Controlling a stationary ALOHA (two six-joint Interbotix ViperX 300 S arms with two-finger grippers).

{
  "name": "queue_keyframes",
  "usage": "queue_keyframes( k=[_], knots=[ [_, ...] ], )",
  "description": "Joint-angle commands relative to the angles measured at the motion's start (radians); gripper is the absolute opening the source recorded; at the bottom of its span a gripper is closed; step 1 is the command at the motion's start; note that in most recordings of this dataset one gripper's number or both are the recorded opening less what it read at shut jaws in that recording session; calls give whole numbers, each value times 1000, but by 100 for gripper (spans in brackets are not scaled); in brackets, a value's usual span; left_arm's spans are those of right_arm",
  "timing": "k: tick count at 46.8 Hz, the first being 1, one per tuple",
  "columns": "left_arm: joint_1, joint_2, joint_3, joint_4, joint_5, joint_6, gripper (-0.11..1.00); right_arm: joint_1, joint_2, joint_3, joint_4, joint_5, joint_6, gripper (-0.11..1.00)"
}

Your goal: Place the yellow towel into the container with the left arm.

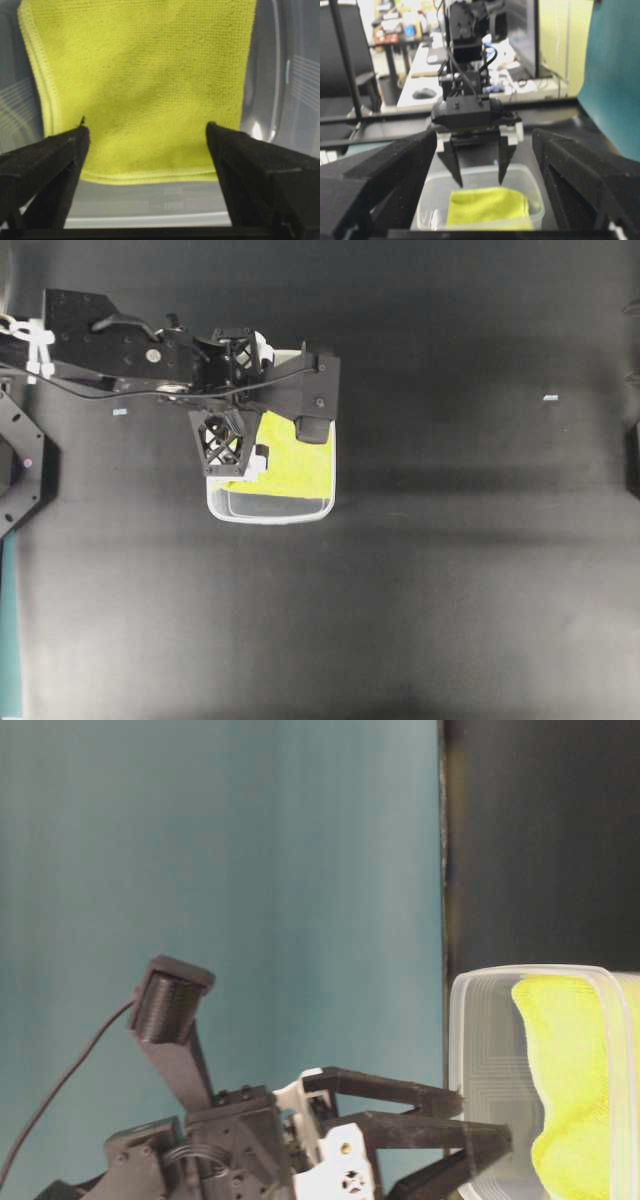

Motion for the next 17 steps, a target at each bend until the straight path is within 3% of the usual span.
queue_keyframes(
  k=[1,17],
  knots=[
    [0,-86,-18,3,-3,-5,87,-2,-2,-25,3,-8,-2,75],
    [-31,-374,46,3,-75,-40,83,-3,-8,-23,3,14,-3,75]
  ],
)
